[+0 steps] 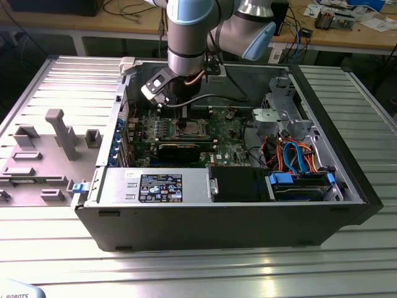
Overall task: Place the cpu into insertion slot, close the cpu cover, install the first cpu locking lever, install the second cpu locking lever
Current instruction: 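Close the cpu cover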
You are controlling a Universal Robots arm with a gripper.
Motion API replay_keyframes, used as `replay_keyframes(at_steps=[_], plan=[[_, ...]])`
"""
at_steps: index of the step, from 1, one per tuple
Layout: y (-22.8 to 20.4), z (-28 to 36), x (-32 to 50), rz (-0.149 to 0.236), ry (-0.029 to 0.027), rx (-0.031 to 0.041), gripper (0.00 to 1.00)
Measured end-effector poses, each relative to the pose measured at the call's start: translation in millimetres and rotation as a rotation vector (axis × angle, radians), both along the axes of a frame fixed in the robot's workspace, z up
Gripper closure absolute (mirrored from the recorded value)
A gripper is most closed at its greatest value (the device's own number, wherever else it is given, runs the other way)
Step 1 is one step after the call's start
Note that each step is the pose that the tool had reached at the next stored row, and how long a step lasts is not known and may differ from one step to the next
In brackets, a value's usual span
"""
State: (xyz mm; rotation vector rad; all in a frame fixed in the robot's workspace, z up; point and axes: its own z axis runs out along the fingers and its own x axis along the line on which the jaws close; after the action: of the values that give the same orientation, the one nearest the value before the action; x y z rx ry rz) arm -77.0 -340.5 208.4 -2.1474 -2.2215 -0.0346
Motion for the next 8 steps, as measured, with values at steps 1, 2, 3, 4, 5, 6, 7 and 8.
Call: replay_keyframes(at_steps=[1, 2, 3, 4, 5, 6, 7, 8], plan=[[0.0, -0.9, -0.1, 0.000, 0.0000, -0.0001, 0.89], [0.0, -1.4, -0.1, 0.000, 0.0000, -0.0001, 0.89], [0.0, -1.9, -0.1, 0.000, 0.0000, 0.0000, 0.89], [0.0, -1.9, -0.1, 0.000, 0.0001, -0.0001, 0.89], [0.0, -1.9, -0.1, 0.000, 0.0001, -0.0002, 0.89], [0.0, -2.0, -0.1, 0.000, 0.0001, -0.0001, 0.89], [0.1, -0.7, -0.1, 0.000, -0.0001, 0.0002, 0.89], [0.0, 3.3, -0.1, 0.000, 0.0000, 0.0000, 0.89]])
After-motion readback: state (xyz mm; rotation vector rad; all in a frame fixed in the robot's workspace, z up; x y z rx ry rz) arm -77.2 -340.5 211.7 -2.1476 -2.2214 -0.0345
